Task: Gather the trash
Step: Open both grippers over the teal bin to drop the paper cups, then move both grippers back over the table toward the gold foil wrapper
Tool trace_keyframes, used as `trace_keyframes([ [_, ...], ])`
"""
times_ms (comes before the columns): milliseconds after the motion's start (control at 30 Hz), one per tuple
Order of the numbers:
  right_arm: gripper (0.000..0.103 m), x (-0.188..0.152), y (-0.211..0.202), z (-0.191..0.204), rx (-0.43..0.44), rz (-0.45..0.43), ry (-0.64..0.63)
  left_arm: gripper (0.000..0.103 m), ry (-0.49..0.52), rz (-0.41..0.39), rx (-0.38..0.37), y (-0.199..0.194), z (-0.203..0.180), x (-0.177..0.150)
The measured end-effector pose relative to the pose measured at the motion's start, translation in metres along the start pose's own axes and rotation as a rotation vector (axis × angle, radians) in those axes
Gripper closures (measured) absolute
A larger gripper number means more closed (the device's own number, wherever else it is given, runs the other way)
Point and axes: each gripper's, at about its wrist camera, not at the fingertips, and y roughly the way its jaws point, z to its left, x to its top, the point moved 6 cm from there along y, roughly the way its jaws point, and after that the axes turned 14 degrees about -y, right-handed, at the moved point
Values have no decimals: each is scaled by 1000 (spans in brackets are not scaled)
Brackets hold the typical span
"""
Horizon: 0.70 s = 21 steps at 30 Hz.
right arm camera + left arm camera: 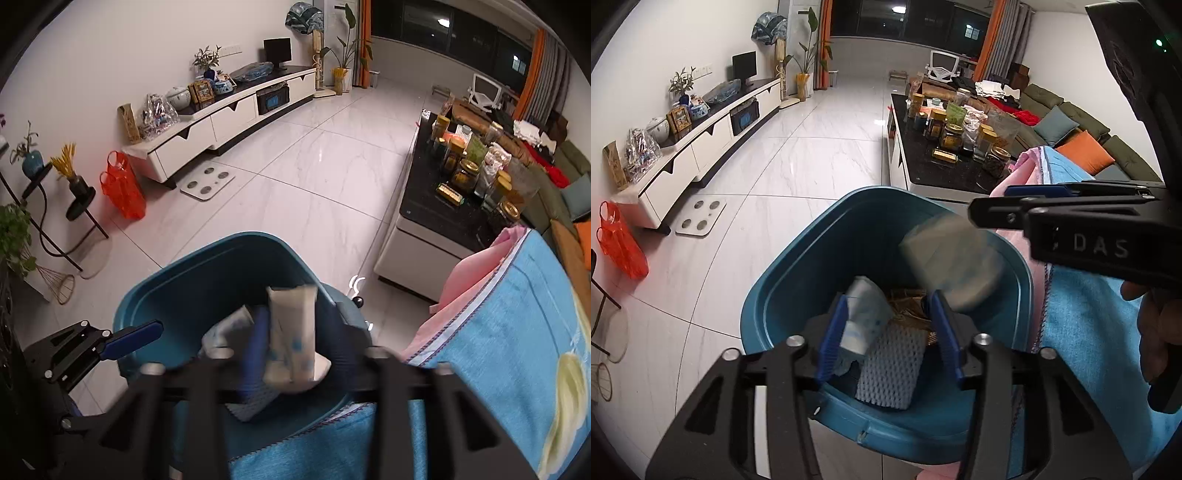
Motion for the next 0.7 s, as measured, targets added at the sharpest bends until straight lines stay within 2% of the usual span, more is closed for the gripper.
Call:
trace_keyframes([
  [133, 61, -1, -13, -5, -1, -36, 21, 52, 15, -15, 15, -5, -5, 1],
  [267, 56, -4, -37, -13, -7, -99, 55, 42, 33, -57, 31, -23, -6, 4],
  [333, 44, -8, -60, -18, -22, -158, 70, 33, 47, -85, 43, -34, -10, 7],
  [400, 42, -16, -83, -23, -44, -210, 84, 26, 63, -118, 53, -48, -16, 12],
  [500, 26, -31, -116, -30, -96, -277, 97, 17, 92, -168, 69, -70, -28, 15],
  [567, 22, -48, -140, -33, -132, -321, 99, 12, 107, -195, 64, -87, -40, 17],
  [633, 12, -61, -156, -35, -162, -346, 103, 11, 127, -216, 56, -100, -54, 16],
  [700, 9, -79, -174, -37, -194, -376, 107, 8, 145, -228, 43, -113, -68, 12],
])
